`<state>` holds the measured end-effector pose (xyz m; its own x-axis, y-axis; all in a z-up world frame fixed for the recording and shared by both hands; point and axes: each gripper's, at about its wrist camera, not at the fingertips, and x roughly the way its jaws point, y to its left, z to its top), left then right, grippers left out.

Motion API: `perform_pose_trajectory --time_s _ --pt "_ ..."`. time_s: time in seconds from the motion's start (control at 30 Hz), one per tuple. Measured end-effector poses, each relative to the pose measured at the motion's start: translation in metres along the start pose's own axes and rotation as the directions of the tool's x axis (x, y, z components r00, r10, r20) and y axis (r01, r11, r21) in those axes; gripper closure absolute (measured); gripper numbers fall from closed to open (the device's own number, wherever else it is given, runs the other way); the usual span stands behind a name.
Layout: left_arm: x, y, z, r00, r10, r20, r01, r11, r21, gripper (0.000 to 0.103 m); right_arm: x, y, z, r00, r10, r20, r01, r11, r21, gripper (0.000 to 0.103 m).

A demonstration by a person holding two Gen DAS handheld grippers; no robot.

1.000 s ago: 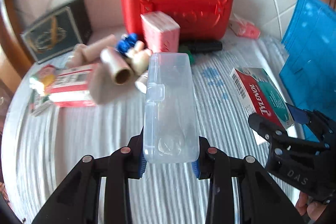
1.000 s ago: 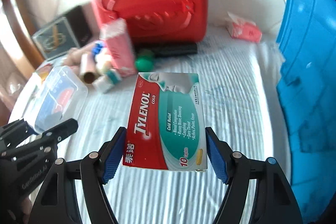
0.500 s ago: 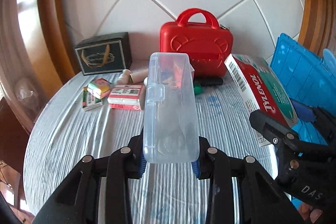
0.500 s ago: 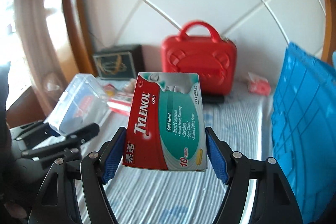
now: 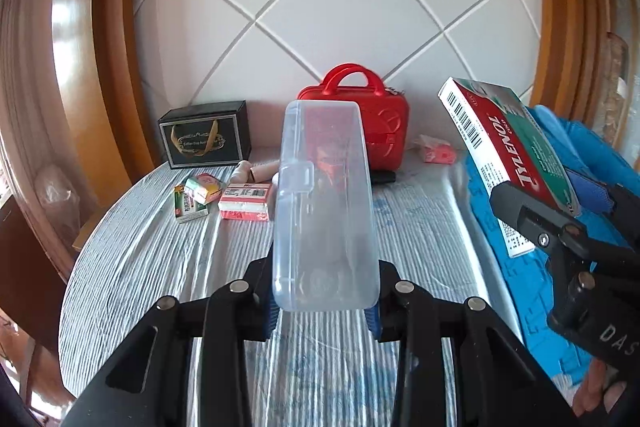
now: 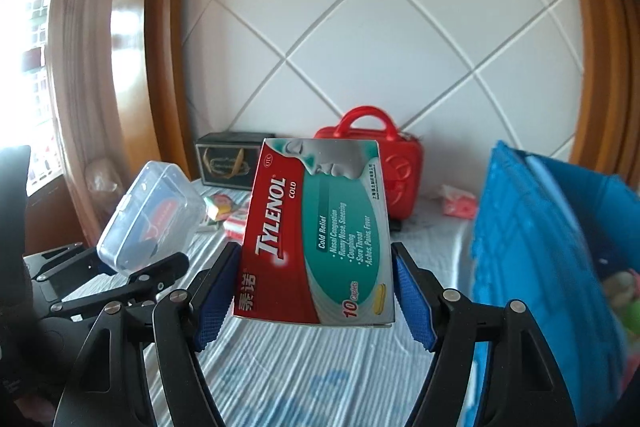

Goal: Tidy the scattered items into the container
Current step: 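Lift the clear case and Tylenol box and carry both over the blue bin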

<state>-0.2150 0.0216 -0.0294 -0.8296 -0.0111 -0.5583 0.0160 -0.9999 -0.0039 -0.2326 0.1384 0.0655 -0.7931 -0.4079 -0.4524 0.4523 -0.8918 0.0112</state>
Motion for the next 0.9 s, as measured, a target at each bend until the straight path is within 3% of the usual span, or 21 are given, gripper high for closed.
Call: perform_pose_trajectory --time_s 0.23,0.43,0.6,0.8,0.9 --pt "-0.039 -0.026 0.003 0.996 -0.084 0.041 0.083 0.996 0.033 0.071 -0.058 -0.009 0.005 0.995 -0.089 0.033 0.089 0.996 0.004 0.03" --pt "-0.057 -0.062 0.008 0.988 -0.129 0.079 0.124 0.99 0.071 0.071 -0.102 -0.042 0.01 0.985 -0.149 0.092 0.146 0.988 0.042 0.03" --pt "-0.061 -0.119 0.019 0.98 -0.175 0.097 0.165 0.981 0.099 0.071 -0.136 -0.097 0.004 0.973 -0.202 0.112 0.194 0.978 0.08 0.03" --pt "-0.069 -0.218 0.052 0.965 -0.249 0.087 0.239 0.965 0.109 0.071 -0.17 -0.2 0.011 0.958 -0.264 0.116 0.26 0.964 0.05 0.03" --pt "-0.077 -0.271 0.078 0.943 -0.33 0.044 0.325 0.941 0.092 0.071 -0.184 -0.258 0.018 0.956 -0.276 0.098 0.274 0.961 0.029 0.03"
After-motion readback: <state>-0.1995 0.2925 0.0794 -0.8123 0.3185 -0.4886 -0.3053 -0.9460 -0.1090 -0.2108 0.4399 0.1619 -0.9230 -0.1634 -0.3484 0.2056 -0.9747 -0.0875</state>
